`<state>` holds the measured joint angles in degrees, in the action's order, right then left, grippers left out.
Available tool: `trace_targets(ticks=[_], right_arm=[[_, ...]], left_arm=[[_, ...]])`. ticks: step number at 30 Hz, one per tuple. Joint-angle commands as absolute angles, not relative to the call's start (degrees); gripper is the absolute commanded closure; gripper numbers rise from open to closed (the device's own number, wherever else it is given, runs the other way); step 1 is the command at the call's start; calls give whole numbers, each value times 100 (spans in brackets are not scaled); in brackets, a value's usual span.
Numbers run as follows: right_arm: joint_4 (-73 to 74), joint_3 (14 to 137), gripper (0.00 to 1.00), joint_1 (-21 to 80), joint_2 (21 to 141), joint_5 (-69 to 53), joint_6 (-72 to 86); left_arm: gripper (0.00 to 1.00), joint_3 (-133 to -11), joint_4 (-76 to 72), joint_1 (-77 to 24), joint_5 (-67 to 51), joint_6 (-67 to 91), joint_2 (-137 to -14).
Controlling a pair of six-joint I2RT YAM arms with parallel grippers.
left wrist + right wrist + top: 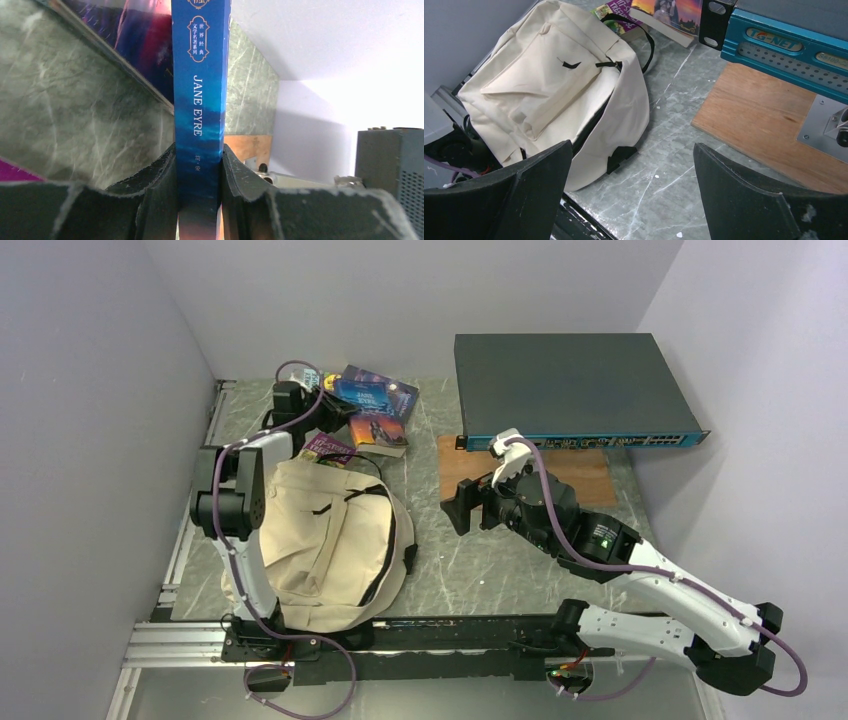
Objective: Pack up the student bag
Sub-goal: Pick up the book from the center of the board, then place the book in the student bag.
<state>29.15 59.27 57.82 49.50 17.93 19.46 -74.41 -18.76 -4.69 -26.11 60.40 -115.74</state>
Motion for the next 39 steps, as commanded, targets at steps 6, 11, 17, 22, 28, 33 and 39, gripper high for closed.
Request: trace_targets(ticks=[6,11,17,22,28,33,39], right_arm=[[2673,6326,6,5766,5320,1678,1654],[2440,6853,6,5766,5843,1627,1078],[1980,8020,6,5827,6796,822,-25],[1557,8477,6,6235,7561,156,-705],[948,8147,6,6896,8191,227,-847],[415,7805,6,7350,8629,2508,-1283],[282,7765,10,7391,9128,3517,-1996]], left_arm=[[100,-7413,-924,-116,-3655,6252,-9250],[100,-7578,1636,-127,-3679,5946,-7992],[100,-6718,2347,-147,-3406,6660,-6741],[100,-7346,4252,-245,-3152,6402,-6738],[100,-6764,3954,-290,-3226,6952,-6196],[100,-6571,3951,-282,-3570,6963,-6254],[100,-6387,3904,-282,-3764,6986,-6275]])
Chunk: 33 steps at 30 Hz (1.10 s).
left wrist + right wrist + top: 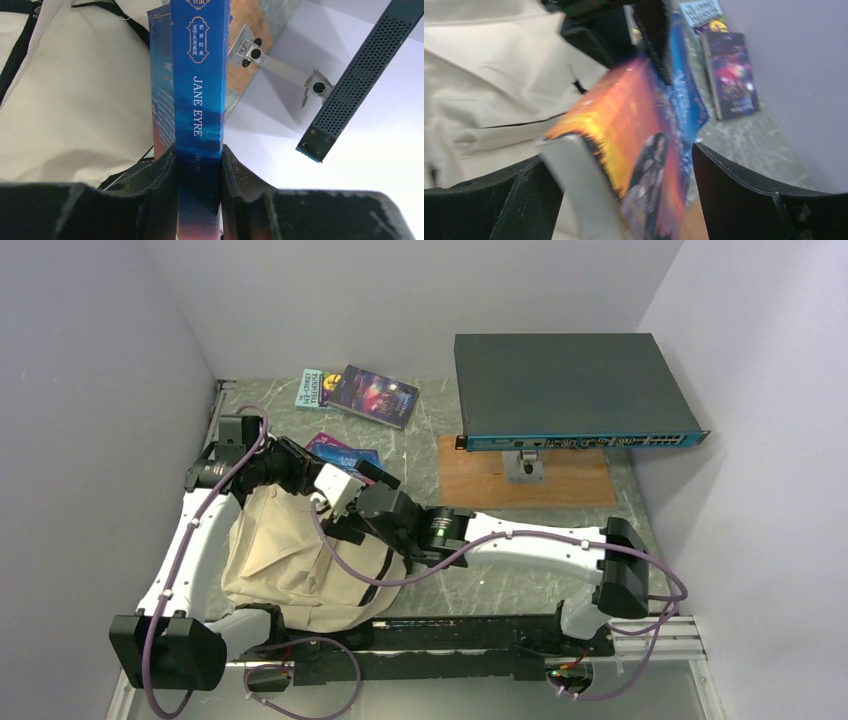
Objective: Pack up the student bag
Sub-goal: Place the book in the student bag.
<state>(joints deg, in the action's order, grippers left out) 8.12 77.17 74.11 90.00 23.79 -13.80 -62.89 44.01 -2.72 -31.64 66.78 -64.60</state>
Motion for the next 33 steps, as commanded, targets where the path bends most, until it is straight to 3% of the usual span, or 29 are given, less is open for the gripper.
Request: trace_targets(ticks=[1,5,9,11,12,13,14,16,17,20,21,23,28,33], right_arm=[[225,7717,13,7415,9175,3698,-2048],[-238,7395,31,7532,9213,4303,-2165],[-501,7117,39,7559,9096,4264,-1988],[-635,6992,49,7559,9060,4268,-1893],[-663,6954,62,7559,9028,4264,-1833],[-667,6933,85,7551,8974,4256,-1756],[-649,6916,100,7550,8906,4266,-1649],[-546,6835,100,7533,8671,4225,-1339],[-386,6799,100,7502,8501,4102,-1028],[105,6595,100,7304,7783,3420,-220],[237,6487,100,7216,7502,3166,36],[497,6279,100,7017,6996,2605,468],[1287,5881,100,6510,6063,1735,1217],[2177,5693,100,6425,5360,1891,1617]], left_arm=[[100,-6389,3910,-281,-3742,7000,-6249],[100,-6409,3906,-281,-3690,7079,-6167],[100,-6440,3876,-281,-3699,7166,-6101],[100,-6449,3800,-283,-3744,7229,-6056],[100,-6459,3734,-282,-3767,7233,-6017],[100,-6447,3604,-290,-3770,7210,-5974],[100,-6423,3441,-290,-3783,7131,-5917],[99,-6312,2667,-299,-4062,6694,-5814],[88,-6269,2220,-306,-4342,6391,-5783],[36,-6285,1817,-411,-5064,5439,-5703],[24,-6359,2023,-489,-4982,5058,-5639],[11,-6565,2663,-762,-4442,4165,-5473],[5,-6350,3580,-1476,-2616,2731,-5068],[9,-5777,3806,-2631,-1565,2509,-5378]])
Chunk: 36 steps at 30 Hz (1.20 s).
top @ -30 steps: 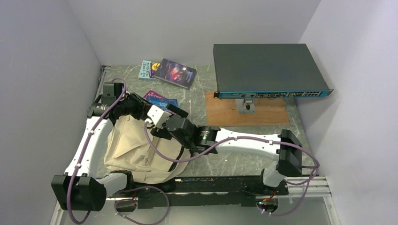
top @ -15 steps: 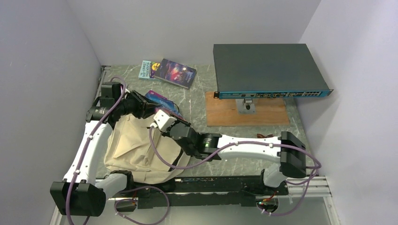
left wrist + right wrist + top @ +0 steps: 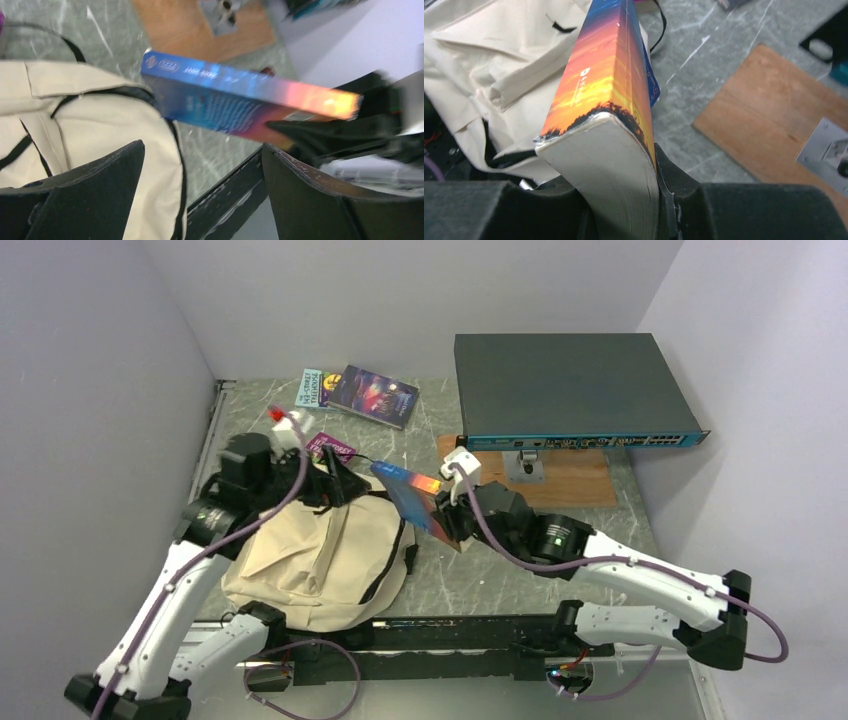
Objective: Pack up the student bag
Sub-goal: Place the book in the student bag.
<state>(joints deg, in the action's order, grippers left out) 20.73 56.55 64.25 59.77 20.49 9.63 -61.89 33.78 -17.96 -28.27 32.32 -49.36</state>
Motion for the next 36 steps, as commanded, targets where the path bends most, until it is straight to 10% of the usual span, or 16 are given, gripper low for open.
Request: trace_targets(ticks=[1,17,22,26,36], right_arm=[[2300,5681,100,6413,5213,1952,1675],[3180,5524,100,6379,4311,2329,2175],[3186,5511,100,6381,4313,2341,2162],[3210,5534,100,6381,4347,2276,2199],[3704,6017,100,6345,4788,1334,2670]], left_arm=[[10,-5722,3842,-2934,-1246,2550,-5530],[54,-5927,3854,-4920,472,2721,-7644],[30,-5801,3721,-4959,238,2752,-7579],[31,-5674,3694,-4979,217,2803,-7611],[100,-6075,4403,-4980,1419,2844,-6836]])
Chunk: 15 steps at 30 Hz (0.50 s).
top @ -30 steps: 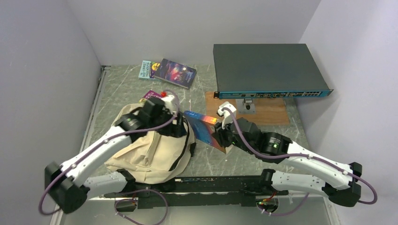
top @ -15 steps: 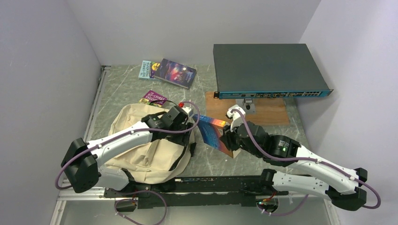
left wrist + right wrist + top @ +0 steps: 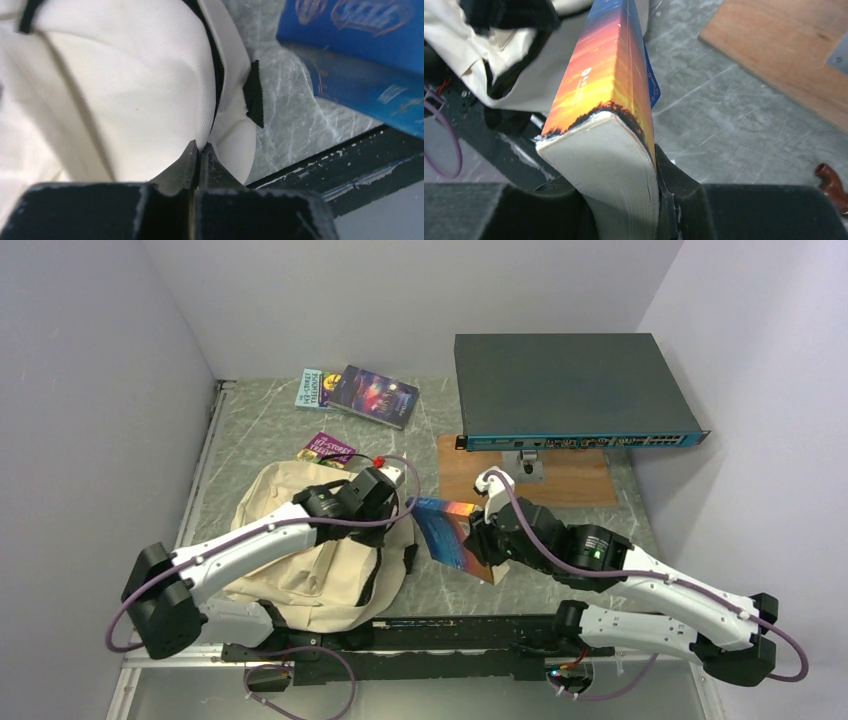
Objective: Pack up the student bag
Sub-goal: Place the book in the student bag.
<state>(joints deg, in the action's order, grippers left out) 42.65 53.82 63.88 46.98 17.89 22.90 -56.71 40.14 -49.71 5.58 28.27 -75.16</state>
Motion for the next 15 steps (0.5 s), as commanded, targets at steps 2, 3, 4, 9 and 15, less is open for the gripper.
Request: trace_targets(ticks=[2,3,4,9,15], right_arm=[[3811,6201,100,6236,4981,939,2865],[3840,6289,100,6163,5092,684,2941],[3844,6366,100,6106,5189,412,2998],[3711,6619,100,5981,5391,-469,3211],[3664,7532,100,5689,5763,-954,3908]], left_arm=[[100,-6212,4636,-4975,1871,2864,-6513],[100,-6282,4750,-4977,2124,2842,-6353],[100,-6326,4770,-4977,2245,2788,-6199],[100,-6568,4929,-4975,2444,2565,-5658],[100,-7200,5310,-4977,2875,2027,-5204]])
